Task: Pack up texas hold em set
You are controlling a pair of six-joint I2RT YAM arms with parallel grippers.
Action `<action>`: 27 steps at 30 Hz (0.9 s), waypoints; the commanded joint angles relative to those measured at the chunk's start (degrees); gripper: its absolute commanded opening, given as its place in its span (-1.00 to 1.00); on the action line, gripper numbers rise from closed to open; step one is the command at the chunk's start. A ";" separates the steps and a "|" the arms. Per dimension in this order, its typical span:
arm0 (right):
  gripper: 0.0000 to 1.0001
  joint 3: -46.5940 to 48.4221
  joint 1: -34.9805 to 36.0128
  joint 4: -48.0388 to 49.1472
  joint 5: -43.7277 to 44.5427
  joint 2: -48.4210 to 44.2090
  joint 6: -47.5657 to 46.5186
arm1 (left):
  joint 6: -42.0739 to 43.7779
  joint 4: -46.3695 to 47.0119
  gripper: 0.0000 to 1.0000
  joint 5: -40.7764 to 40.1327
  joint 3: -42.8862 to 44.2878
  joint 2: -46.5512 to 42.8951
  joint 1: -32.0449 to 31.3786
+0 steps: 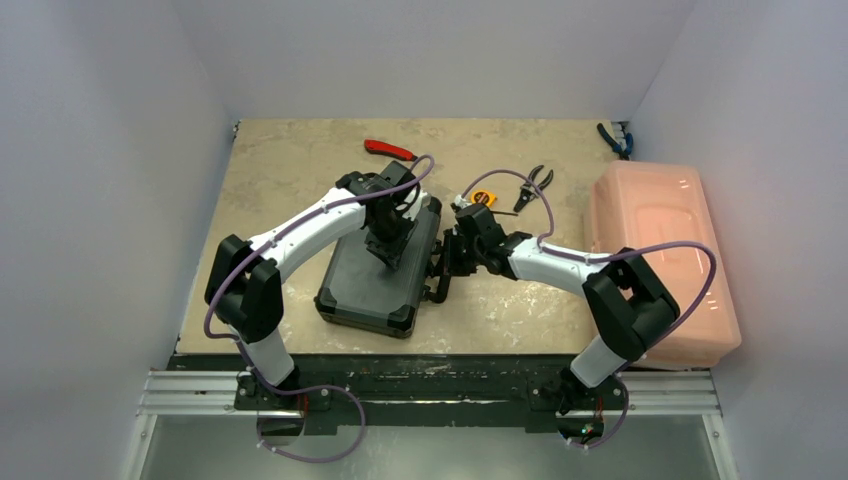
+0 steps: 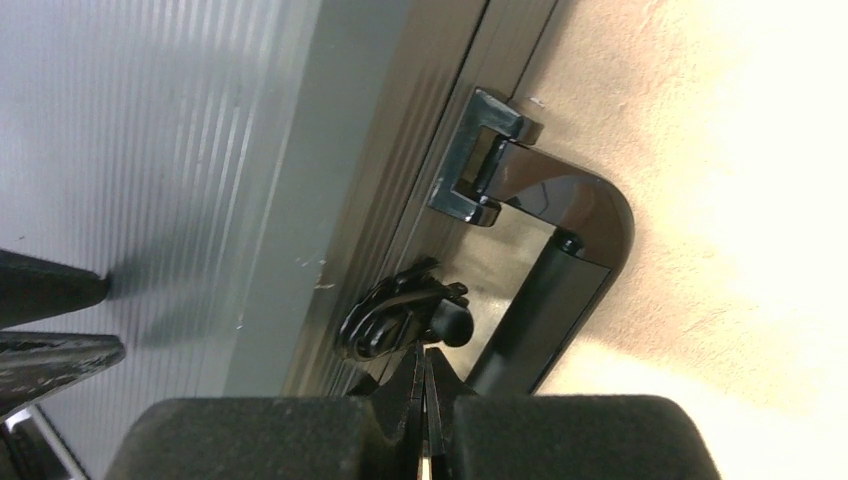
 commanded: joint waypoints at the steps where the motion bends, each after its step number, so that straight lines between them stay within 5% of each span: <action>1: -1.00 0.76 0.10 0.81 2.32 1.16 0.55 | 1.11 -1.76 -0.49 0.54 0.25 1.64 -0.35; 27: -1.00 3.52 0.03 3.36 3.91 11.50 -0.19 | 1.24 -1.88 -0.52 1.08 0.32 1.55 -0.36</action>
